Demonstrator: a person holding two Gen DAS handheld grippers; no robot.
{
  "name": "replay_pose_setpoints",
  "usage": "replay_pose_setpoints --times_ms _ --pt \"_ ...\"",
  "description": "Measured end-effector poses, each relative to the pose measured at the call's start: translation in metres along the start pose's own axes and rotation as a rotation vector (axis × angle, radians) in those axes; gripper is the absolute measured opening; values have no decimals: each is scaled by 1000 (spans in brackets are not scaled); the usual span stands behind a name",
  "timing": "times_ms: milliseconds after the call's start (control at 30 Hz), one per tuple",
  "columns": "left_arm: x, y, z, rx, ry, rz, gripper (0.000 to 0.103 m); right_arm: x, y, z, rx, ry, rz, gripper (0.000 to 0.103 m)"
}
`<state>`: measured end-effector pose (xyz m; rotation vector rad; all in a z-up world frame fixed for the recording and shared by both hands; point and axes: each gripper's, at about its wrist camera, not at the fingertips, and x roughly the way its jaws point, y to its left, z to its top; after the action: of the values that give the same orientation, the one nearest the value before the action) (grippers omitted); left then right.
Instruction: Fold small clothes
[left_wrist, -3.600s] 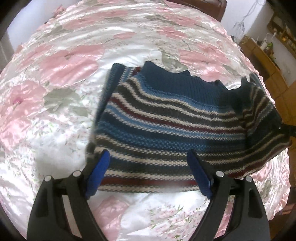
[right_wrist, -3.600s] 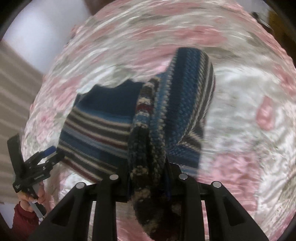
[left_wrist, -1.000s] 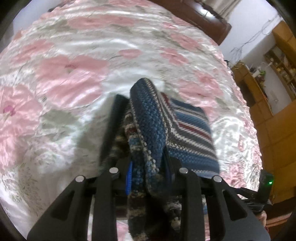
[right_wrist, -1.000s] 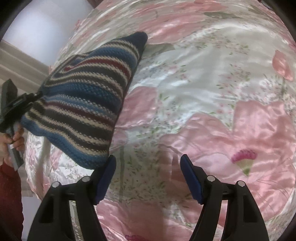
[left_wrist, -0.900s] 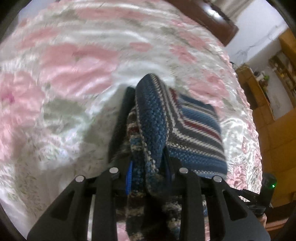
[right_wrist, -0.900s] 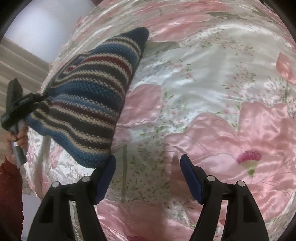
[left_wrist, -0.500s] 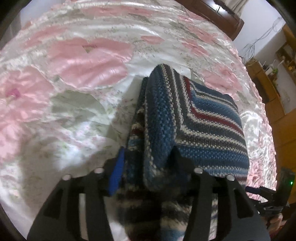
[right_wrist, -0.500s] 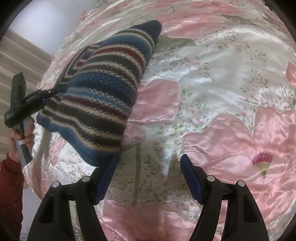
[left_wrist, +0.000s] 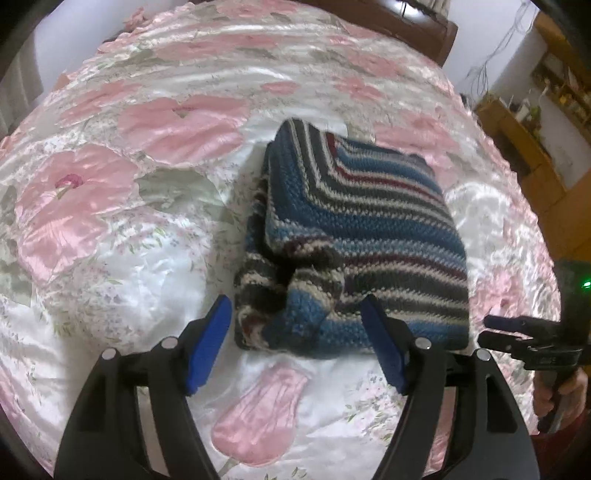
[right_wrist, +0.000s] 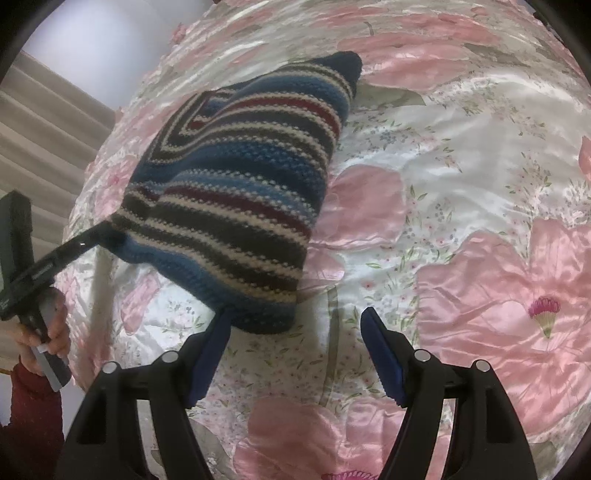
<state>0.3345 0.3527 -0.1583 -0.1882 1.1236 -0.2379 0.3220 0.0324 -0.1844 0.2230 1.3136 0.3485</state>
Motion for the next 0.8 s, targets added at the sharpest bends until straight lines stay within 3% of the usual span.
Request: replay_pose_setpoints --times_ms 33,100,200,300,433,533,700,800 --pt "5 3 0 -10 12 2 63 0 0 0 0 1 -1 73" --pt "15 14 1 -51 52 -10 28 2 3 0 0 4 -1 73" --pt "5 33 -4 -139 24 -81 18 6 6 0 -6 8 -2 73" --pt "-2 40 -10 -122 -16 -53 16 9 7 -1 -10 9 2 73" --pt "34 52 -22 -162 61 -35 17 15 5 1 1 17 -7 73" --pt "34 49 -22 -177 50 -52 20 18 3 3 27 19 16 73" --pt "5 43 -23 -153 4 -9 46 21 1 8 48 31 78 74" --pt "-4 37 -23 -131 -24 2 50 30 8 10 53 43 72 74"
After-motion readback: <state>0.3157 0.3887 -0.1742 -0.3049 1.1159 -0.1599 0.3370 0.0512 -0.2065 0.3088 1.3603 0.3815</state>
